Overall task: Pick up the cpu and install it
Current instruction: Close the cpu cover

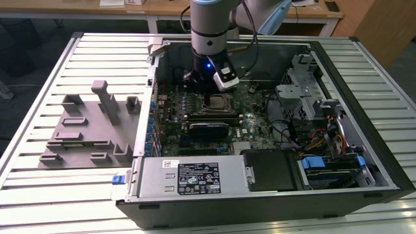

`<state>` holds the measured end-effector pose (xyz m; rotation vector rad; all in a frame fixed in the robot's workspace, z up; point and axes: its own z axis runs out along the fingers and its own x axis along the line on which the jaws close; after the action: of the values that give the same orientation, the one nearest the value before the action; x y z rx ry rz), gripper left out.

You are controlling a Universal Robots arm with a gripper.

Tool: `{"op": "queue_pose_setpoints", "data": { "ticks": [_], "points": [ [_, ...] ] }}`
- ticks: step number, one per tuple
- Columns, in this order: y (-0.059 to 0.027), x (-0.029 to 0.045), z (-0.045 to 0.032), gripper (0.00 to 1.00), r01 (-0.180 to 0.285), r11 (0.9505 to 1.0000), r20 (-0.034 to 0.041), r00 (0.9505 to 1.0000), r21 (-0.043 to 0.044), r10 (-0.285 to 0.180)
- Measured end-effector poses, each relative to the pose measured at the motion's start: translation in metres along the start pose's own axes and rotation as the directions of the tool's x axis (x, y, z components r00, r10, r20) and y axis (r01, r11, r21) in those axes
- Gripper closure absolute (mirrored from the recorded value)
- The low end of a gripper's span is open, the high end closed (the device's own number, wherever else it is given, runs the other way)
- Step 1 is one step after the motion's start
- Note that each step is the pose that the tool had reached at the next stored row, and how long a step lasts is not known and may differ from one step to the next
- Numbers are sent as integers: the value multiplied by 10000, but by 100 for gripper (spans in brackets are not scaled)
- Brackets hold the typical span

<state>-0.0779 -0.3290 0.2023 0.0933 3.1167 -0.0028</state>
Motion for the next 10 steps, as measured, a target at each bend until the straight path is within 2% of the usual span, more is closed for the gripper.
{"op": "queue_pose_setpoints", "data": {
  "ticks": [10],
  "points": [
    [0,1,31,89,1,10000,-3,10000,-23,-1]
  ]
}}
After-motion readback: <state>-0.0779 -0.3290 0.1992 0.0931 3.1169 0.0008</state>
